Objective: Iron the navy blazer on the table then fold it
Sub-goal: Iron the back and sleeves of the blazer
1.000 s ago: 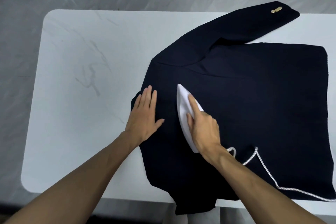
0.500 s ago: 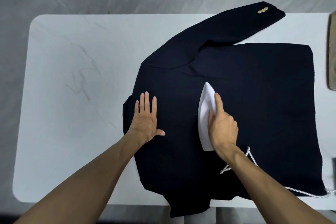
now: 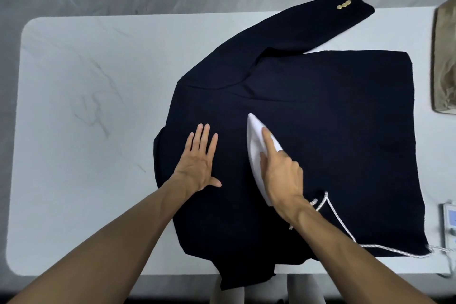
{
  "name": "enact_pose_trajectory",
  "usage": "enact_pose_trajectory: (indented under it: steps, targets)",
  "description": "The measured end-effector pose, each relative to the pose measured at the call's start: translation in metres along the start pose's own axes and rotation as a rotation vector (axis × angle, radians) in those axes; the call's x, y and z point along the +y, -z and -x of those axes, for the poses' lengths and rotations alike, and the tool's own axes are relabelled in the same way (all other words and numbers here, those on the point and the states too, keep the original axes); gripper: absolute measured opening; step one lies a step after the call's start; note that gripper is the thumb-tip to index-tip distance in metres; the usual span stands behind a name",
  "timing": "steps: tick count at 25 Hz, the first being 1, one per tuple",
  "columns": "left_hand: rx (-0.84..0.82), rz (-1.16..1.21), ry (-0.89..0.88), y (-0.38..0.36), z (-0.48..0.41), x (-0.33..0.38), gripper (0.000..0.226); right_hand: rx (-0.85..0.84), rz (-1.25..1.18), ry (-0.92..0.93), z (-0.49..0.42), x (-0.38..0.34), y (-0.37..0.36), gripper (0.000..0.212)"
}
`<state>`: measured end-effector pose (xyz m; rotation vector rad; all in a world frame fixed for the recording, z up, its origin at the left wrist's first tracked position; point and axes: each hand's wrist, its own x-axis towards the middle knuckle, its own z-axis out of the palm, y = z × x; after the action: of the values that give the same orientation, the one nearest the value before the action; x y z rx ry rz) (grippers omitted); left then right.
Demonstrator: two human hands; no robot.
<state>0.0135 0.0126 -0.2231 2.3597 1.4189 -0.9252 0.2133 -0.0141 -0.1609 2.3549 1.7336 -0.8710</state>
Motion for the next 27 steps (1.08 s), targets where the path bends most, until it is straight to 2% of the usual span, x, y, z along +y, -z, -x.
enact_pose_trajectory:
  steps: [4,9,12,14,15,17,19,21,24,27]
  targets:
    - [-0.019,-0.019,0.008,0.006,0.001,0.002,0.13,0.07,-0.032,-0.069,-0.009,0.039,0.023,0.057]
    - [-0.031,-0.018,0.027,0.01,0.002,0.005,0.132,0.065,-0.08,-0.077,-0.013,0.055,0.031,0.056]
    - [-0.053,-0.003,0.046,0.015,0.001,0.01,0.132,0.044,-0.091,-0.006,-0.005,0.052,0.03,0.057]
    - [-0.053,0.09,0.08,0.025,0.002,0.018,0.117,-0.007,-0.05,0.06,0.003,0.042,0.024,0.058]
    - [0.009,0.188,0.093,0.031,0.002,0.024,0.102,-0.031,-0.001,0.079,0.005,0.038,0.02,0.058]
    - [0.25,0.38,0.11,0.04,-0.006,0.042,0.073,-0.044,0.073,0.086,0.001,0.034,0.017,0.058]
    - [0.426,0.475,0.151,0.042,-0.022,0.067,0.062,-0.038,0.084,0.066,-0.005,0.037,0.019,0.059]
    - [0.438,0.529,0.228,0.038,-0.041,0.09,0.061,-0.039,0.094,0.078,-0.01,0.043,0.024,0.059]
    - [0.39,0.405,0.345,0.017,-0.06,0.109,0.063,0.005,0.105,0.089,-0.02,0.066,0.032,0.057]
    - [0.416,0.373,0.36,0.008,-0.064,0.11,0.064,-0.001,0.105,0.072,-0.027,0.096,0.043,0.058]
